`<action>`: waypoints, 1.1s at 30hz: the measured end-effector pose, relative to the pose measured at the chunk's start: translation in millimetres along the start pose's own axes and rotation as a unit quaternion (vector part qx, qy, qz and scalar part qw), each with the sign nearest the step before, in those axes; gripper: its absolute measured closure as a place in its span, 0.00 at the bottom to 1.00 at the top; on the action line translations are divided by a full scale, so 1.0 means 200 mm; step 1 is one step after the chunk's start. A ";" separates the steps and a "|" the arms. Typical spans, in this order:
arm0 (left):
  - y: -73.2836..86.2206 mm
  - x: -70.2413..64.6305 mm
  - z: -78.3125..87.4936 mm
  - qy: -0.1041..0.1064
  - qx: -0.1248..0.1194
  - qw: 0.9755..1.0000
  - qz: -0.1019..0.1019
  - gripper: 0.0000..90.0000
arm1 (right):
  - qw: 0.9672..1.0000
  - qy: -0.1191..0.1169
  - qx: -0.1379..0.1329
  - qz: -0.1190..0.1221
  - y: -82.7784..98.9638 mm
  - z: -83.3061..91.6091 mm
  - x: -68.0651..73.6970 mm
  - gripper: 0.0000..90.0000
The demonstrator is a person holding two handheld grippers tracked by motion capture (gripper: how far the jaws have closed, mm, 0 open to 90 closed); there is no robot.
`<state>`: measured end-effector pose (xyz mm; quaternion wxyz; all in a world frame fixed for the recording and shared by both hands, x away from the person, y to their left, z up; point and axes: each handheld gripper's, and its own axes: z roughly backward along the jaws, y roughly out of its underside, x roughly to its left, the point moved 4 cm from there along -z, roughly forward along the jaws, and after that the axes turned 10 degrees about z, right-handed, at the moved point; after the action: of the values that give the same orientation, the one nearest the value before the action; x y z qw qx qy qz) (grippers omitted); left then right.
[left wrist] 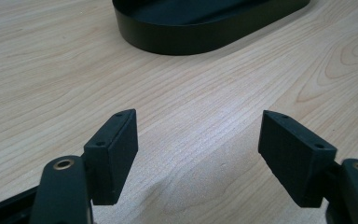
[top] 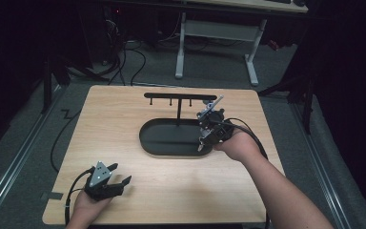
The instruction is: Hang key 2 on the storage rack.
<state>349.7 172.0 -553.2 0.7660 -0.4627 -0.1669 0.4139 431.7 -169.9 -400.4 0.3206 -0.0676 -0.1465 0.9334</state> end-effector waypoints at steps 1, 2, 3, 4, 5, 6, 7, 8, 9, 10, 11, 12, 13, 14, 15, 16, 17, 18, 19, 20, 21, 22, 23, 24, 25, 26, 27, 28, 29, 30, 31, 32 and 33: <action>0.00 0.00 0.00 0.000 0.000 1.000 0.000 0.32 | 1.000 0.000 0.002 -0.006 -0.01 0.00 0.01 0.99; 0.00 0.00 0.00 0.000 0.000 1.000 0.001 0.32 | 1.000 0.001 -0.001 0.002 -0.02 0.00 0.00 0.99; 0.00 0.00 0.00 0.000 0.000 1.000 0.001 0.32 | 1.000 0.001 0.000 -0.002 -0.03 0.01 0.00 0.99; 0.00 0.00 0.00 0.000 -0.001 1.000 0.002 0.32 | 1.000 0.000 0.000 -0.003 -0.04 0.01 0.00 0.99; 0.00 0.00 0.00 0.001 -0.001 1.000 0.001 0.32 | 1.000 -0.002 0.000 -0.009 -0.05 0.02 0.00 0.99; 0.00 0.00 0.00 0.001 0.000 1.000 0.001 0.32 | 1.000 -0.001 -0.002 -0.001 -0.06 0.02 -0.01 0.99; 0.00 0.00 0.00 0.002 0.001 1.000 0.001 0.32 | 1.000 0.000 -0.002 0.001 -0.07 0.02 -0.02 0.99; 0.00 0.00 0.00 0.002 0.001 1.000 0.002 0.32 | 1.000 -0.002 -0.004 0.002 -0.08 0.02 -0.03 0.99; 0.00 0.00 0.00 0.002 0.001 1.000 0.003 0.32 | 1.000 -0.002 -0.004 -0.002 -0.09 0.02 -0.03 0.99; 0.00 0.00 0.00 0.003 0.001 1.000 0.003 0.32 | 1.000 -0.002 -0.003 -0.003 -0.10 0.03 -0.03 0.99; 0.00 0.00 0.00 0.002 0.000 1.000 0.003 0.32 | 1.000 -0.002 -0.003 -0.006 -0.11 0.03 -0.04 0.99; 0.00 0.00 0.00 0.004 0.002 1.000 0.003 0.32 | 1.000 -0.001 -0.005 -0.004 -0.12 0.03 -0.05 0.99; 0.00 0.00 0.00 0.003 0.000 1.000 0.003 0.32 | 1.000 -0.001 -0.005 -0.008 -0.13 0.03 -0.05 0.99; 0.00 0.00 0.00 0.003 -0.001 1.000 0.004 0.32 | 1.000 0.000 -0.004 -0.006 -0.14 0.03 -0.06 0.99; 0.00 0.00 0.00 0.003 -0.001 1.000 0.003 0.32 | 1.000 0.001 -0.003 -0.010 -0.15 0.04 -0.07 0.99; 0.00 0.00 0.00 0.004 0.000 1.000 0.003 0.32 | 1.000 0.001 -0.005 -0.006 -0.16 0.04 -0.08 0.99; 0.00 0.00 0.00 0.004 0.000 1.000 0.003 0.32 | 1.000 0.002 -0.005 -0.007 -0.17 0.04 -0.08 0.99; 0.00 0.00 0.00 0.005 0.000 1.000 0.003 0.32 | 1.000 0.003 -0.006 -0.007 -0.18 0.04 -0.09 0.99; 0.00 0.00 0.00 0.004 -0.001 1.000 0.003 0.32 | 1.000 0.003 -0.004 -0.015 -0.19 0.05 -0.10 0.99; 0.00 0.00 0.00 0.005 0.000 1.000 0.003 0.32 | 1.000 0.004 -0.005 -0.015 -0.20 0.05 -0.10 0.99; 0.00 0.00 0.00 0.004 0.000 1.000 0.003 0.32 | 1.000 0.006 -0.006 -0.017 -0.21 0.05 -0.11 0.99; 0.00 0.00 0.00 0.004 0.000 1.000 0.002 0.32 | 1.000 0.005 -0.005 -0.022 -0.22 0.06 -0.11 0.99; 0.00 0.00 0.00 0.004 0.000 1.000 0.002 0.32 | 1.000 0.006 -0.009 -0.013 -0.23 0.06 -0.13 0.99; 0.00 0.00 0.00 0.004 0.001 1.000 0.002 0.32 | 1.000 0.006 -0.009 -0.017 -0.24 0.06 -0.13 0.99; 0.00 0.00 0.00 0.004 0.001 1.000 0.002 0.32 | 1.000 0.007 -0.010 -0.018 -0.25 0.06 -0.14 0.99; 0.00 0.00 0.00 0.005 0.001 1.000 0.002 0.32 | 1.000 0.006 -0.010 -0.023 -0.26 0.06 -0.14 0.99; 0.00 0.00 0.00 0.006 0.001 1.000 0.002 0.32 | 1.000 0.006 -0.010 -0.024 -0.27 0.06 -0.15 0.99; 0.00 0.00 0.00 0.006 0.001 1.000 0.002 0.32 | 1.000 0.008 -0.012 -0.018 -0.28 0.06 -0.16 0.99; 0.00 0.00 0.00 0.005 0.000 1.000 0.003 0.32 | 1.000 0.008 -0.010 -0.020 -0.29 0.06 -0.16 0.99; 0.00 0.00 0.00 0.005 0.000 1.000 0.003 0.32 | 1.000 0.008 -0.009 -0.023 -0.29 0.07 -0.17 0.99; 0.00 0.00 0.00 0.006 0.001 1.000 0.003 0.32 | 1.000 0.009 -0.009 -0.021 -0.30 0.07 -0.17 0.99; 0.00 0.00 0.00 0.006 0.001 1.000 0.002 0.32 | 1.000 0.012 -0.013 -0.016 -0.31 0.07 -0.18 0.99; 0.00 0.00 0.00 0.006 0.001 1.000 0.002 0.32 | 1.000 0.013 -0.013 -0.020 -0.32 0.07 -0.19 0.99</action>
<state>349.6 172.5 -553.1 0.7666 -0.4647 -0.1610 0.4129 495.1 -147.7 -365.0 0.3406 -0.0807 -0.1564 0.9236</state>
